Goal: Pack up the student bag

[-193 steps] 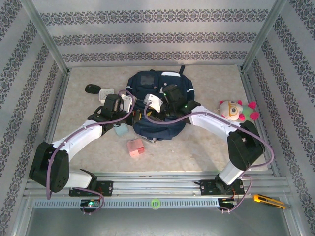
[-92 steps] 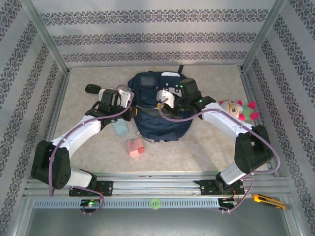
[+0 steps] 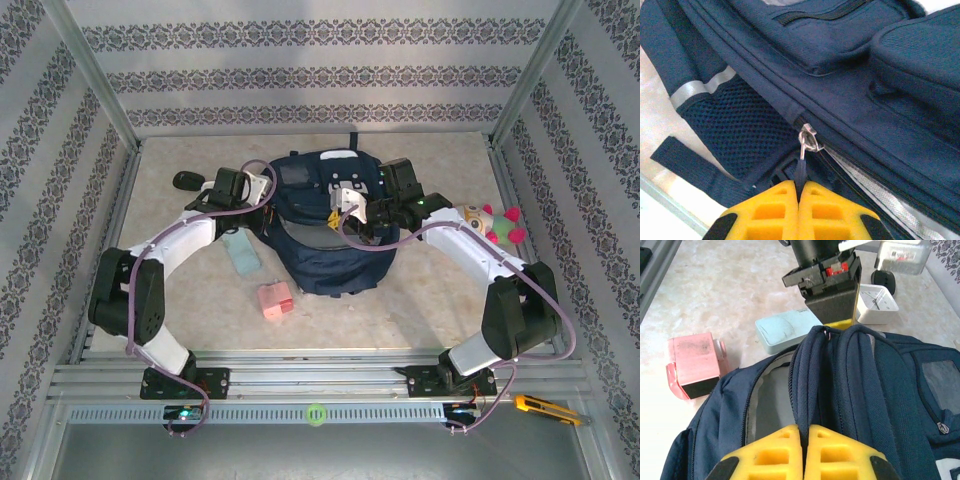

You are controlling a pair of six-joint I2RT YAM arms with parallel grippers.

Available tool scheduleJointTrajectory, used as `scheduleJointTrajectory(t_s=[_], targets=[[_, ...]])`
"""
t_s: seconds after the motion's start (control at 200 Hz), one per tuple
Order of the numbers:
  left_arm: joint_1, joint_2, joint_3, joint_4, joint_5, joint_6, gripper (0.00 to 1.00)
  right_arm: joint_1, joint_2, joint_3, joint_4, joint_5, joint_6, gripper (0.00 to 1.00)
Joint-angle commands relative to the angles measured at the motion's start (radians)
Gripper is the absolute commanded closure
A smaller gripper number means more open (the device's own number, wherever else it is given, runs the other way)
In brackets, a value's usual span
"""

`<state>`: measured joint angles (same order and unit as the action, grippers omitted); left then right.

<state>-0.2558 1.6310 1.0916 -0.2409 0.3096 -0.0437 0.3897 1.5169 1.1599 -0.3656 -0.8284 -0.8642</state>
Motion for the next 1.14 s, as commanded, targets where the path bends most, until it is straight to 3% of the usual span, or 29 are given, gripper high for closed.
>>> scheduleJointTrajectory(t_s=[0.0,0.11,0.29,0.425,0.575,0.744,0.824,1.079,1.134], targets=[[0.036,0.111,0.083,-0.019,-0.133,-0.002,1.00,-0.020,-0.072,-0.007,0.052,-0.081,0.039,1.00],[0.036,0.138,0.107,0.007,-0.120,-0.035,0.95,-0.023,-0.064,-0.009,0.099,0.018,0.105,1.00],[0.037,0.029,0.096,0.033,-0.106,-0.092,0.66,-0.034,-0.012,0.023,0.155,0.080,0.126,1.00],[0.036,-0.108,0.064,0.014,-0.106,-0.089,0.53,-0.051,0.058,0.087,0.145,0.053,0.069,1.00],[0.036,-0.251,-0.001,-0.023,-0.131,-0.097,0.47,-0.083,0.120,0.144,0.085,0.022,-0.054,1.00],[0.036,-0.360,-0.109,-0.044,-0.122,-0.174,0.44,-0.084,0.156,0.139,-0.010,0.104,-0.220,1.00],[0.035,-0.395,-0.172,-0.033,-0.118,-0.225,0.44,-0.084,0.171,0.125,-0.020,0.133,-0.234,1.00],[0.035,-0.444,-0.297,0.013,-0.092,-0.318,0.43,-0.045,0.123,0.053,-0.003,0.068,-0.182,1.00],[0.035,-0.441,-0.302,0.011,-0.090,-0.349,0.43,-0.029,0.106,0.037,-0.010,0.074,-0.174,0.93]])
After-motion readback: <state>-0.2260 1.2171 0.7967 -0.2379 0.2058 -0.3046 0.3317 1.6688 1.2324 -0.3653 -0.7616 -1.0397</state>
